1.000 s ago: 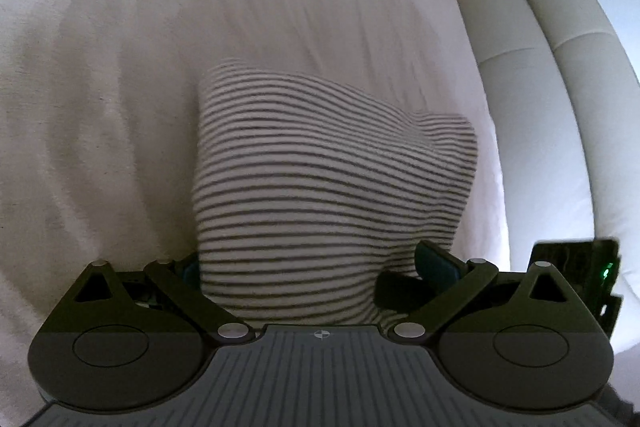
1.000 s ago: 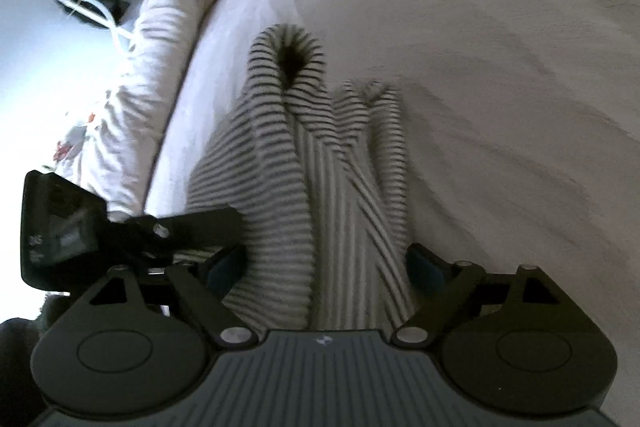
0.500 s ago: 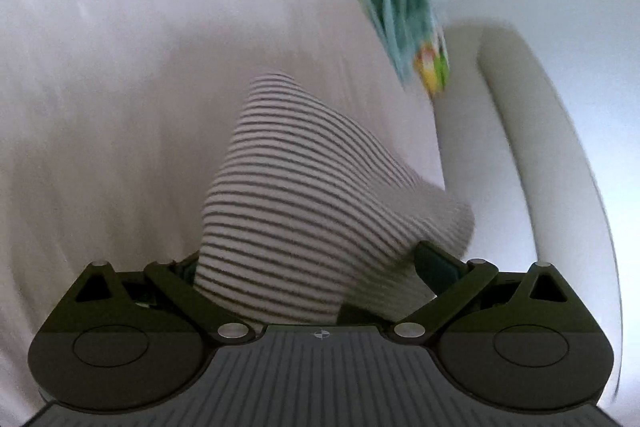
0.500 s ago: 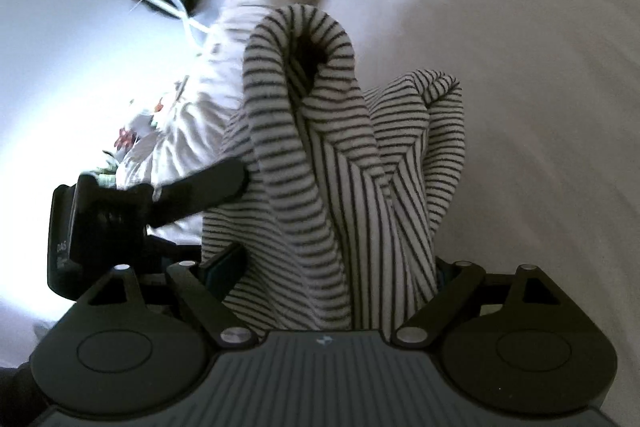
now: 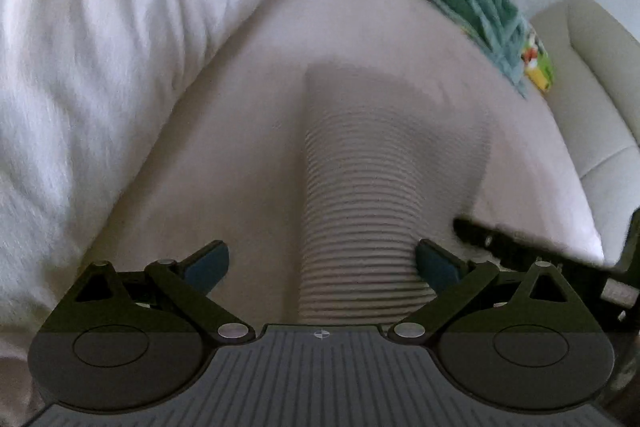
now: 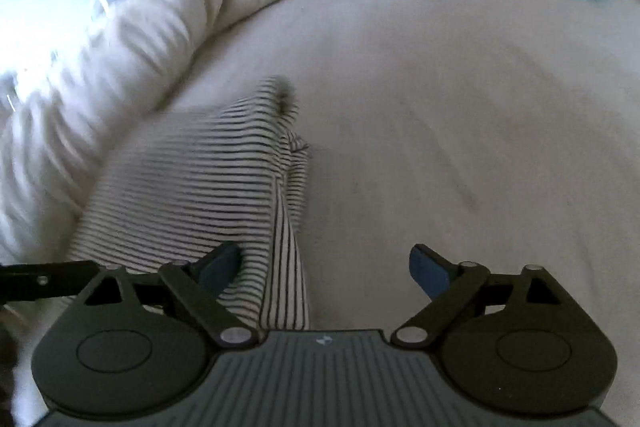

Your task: Fold clothes

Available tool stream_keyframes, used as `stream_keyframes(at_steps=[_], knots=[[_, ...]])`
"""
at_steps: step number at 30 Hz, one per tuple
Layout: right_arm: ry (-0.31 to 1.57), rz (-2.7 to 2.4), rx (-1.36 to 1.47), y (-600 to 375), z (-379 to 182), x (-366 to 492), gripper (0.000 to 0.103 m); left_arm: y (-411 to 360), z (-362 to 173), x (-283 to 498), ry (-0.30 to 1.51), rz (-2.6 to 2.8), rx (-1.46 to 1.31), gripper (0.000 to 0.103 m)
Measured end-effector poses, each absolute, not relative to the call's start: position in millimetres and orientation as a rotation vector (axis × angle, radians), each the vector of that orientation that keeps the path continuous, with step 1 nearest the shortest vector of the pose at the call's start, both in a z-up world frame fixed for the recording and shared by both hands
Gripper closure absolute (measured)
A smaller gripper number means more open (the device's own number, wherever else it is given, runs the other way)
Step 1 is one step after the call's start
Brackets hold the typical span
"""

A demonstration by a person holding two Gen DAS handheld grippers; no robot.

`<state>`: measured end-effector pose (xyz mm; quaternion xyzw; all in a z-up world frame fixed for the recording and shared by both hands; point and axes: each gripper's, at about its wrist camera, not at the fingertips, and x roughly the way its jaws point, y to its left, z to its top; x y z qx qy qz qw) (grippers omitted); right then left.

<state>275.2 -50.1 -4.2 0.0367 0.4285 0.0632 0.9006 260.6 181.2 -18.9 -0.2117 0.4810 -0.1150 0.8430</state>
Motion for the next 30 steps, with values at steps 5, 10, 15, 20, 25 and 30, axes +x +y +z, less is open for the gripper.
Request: stream_keyframes(at_steps=[5, 10, 15, 20, 25, 30], knots=[[0.802, 0.206, 0.042, -38, 45, 284, 0.015, 178, -12, 266, 1.000, -0.275, -0.472, 0.002], [0.703, 0.065, -0.151, -8, 47, 326, 0.013, 174, -12, 263, 1.016, -0.250, -0.409, 0.001], [0.759, 0.039, -0.335, 8, 0, 359, 0.009, 173, 1, 259, 0.988, -0.306, -0.428, 0.002], [0.713, 0.090, -0.119, -30, 41, 324, 0.009, 182, 15, 274, 0.891, -0.254, -0.421, 0.002], [0.669, 0.122, -0.052, -52, 51, 252, 0.000, 182, 11, 309, 0.889, -0.152, -0.376, 0.002], [0.776, 0.110, -0.187, -35, 20, 242, 0.000, 147, -11, 359, 1.001, -0.113, -0.213, 0.000]])
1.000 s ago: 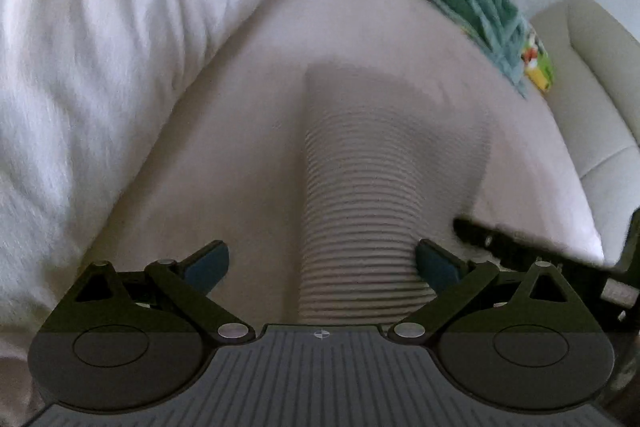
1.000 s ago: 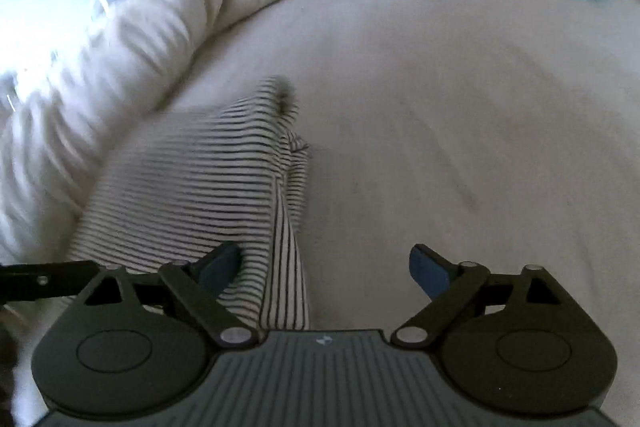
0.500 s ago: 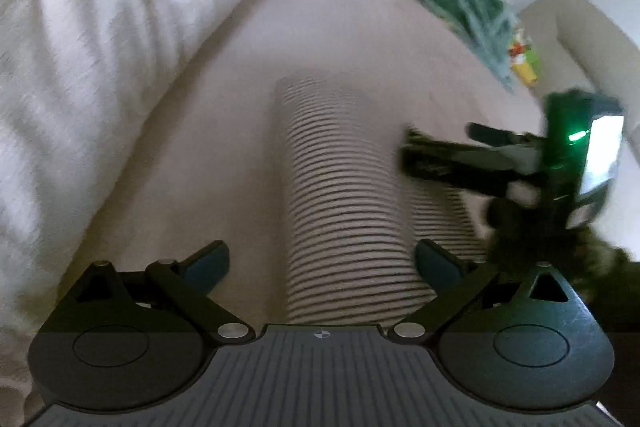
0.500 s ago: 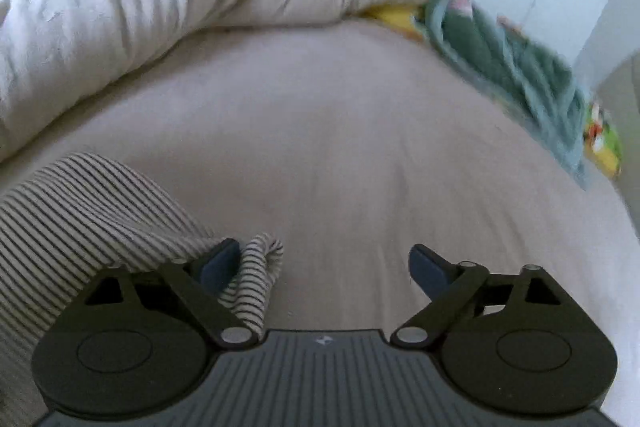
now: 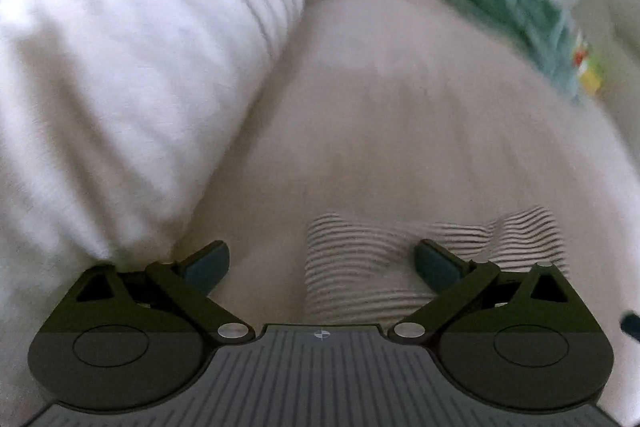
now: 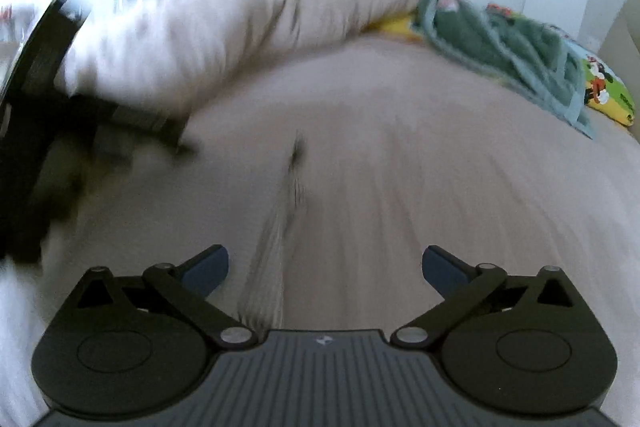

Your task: Fold clothes

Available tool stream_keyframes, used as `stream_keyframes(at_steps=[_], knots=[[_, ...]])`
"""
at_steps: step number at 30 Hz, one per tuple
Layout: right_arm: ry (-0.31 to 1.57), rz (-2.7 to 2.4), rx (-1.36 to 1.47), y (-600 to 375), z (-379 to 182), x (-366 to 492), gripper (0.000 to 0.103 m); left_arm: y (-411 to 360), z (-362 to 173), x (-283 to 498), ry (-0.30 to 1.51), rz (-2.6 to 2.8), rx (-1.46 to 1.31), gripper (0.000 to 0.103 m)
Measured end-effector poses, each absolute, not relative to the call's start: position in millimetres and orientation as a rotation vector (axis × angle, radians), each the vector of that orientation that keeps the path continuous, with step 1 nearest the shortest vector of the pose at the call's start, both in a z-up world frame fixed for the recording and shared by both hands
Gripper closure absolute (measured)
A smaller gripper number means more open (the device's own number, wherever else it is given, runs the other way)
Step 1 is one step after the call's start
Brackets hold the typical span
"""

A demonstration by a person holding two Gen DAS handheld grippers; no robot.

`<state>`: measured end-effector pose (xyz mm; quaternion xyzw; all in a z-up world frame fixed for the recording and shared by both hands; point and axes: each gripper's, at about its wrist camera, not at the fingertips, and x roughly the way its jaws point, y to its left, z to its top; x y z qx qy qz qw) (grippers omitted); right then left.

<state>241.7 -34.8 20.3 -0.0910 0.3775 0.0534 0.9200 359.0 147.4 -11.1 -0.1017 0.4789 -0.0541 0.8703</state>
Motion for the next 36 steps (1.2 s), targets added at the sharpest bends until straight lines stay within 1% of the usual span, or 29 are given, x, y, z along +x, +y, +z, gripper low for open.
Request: stream_keyframes(at_steps=[2, 5, 7, 10, 12, 14, 15, 16, 17, 19, 20, 21, 24, 26, 29, 31, 33, 34, 36], knots=[[0.817, 0.084, -0.232, -30, 8, 251, 0.000, 141, -16, 368, 1.030, -0.103, -0.194, 0.000], [0.807, 0.090, -0.207, -31, 19, 255, 0.000, 149, -5, 355, 1.013, -0.112, -0.247, 0.001], [0.795, 0.115, -0.152, -36, 29, 252, 0.000, 158, 11, 331, 0.985, -0.142, -0.327, 0.001], [0.856, 0.226, 0.113, -57, 37, 243, 0.000, 170, 32, 282, 0.945, -0.260, -0.442, 0.001], [0.930, 0.277, 0.368, -72, 27, 236, 0.000, 176, 27, 252, 0.975, -0.335, -0.511, 0.001], [0.987, 0.279, 0.579, -82, 9, 228, 0.007, 178, 17, 228, 1.020, -0.390, -0.558, 0.001], [1.016, 0.267, 0.652, -84, -1, 227, 0.017, 175, 9, 220, 1.050, -0.391, -0.545, 0.001], [1.045, 0.253, 0.720, -86, -12, 226, 0.025, 171, 1, 213, 1.080, -0.375, -0.525, 0.001], [1.063, 0.242, 0.760, -85, -19, 227, 0.027, 169, -5, 208, 1.098, -0.361, -0.520, 0.002], [1.082, 0.236, 0.816, -82, -29, 230, 0.028, 166, -15, 201, 1.118, -0.349, -0.530, 0.006], [1.081, 0.252, 0.831, -80, -26, 233, 0.029, 164, -14, 201, 1.113, -0.356, -0.534, 0.021], [1.063, 0.279, 0.832, -77, -18, 237, 0.031, 162, -8, 203, 1.099, -0.374, -0.539, 0.025], [0.997, 0.345, 0.780, -72, 11, 245, 0.031, 156, 11, 207, 1.031, -0.432, -0.541, 0.022], [1.003, 0.338, 0.704, -73, 20, 247, 0.031, 152, 17, 210, 1.018, -0.439, -0.510, 0.022], [1.009, 0.268, 0.630, -85, 26, 244, 0.031, 147, 17, 210, 1.066, -0.384, -0.427, 0.022], [0.934, 0.225, 0.572, -92, 38, 241, 0.029, 145, 15, 206, 1.091, -0.355, -0.368, 0.021], [0.880, 0.185, 0.458, -88, 47, 247, 0.024, 142, 14, 203, 1.094, -0.343, -0.327, 0.020], [0.889, 0.175, 0.381, -82, 43, 252, 0.023, 141, 14, 202, 1.096, -0.338, -0.316, 0.020], [0.920, 0.160, 0.220, -67, 30, 263, 0.023, 141, 15, 199, 1.102, -0.332, -0.309, 0.019]])
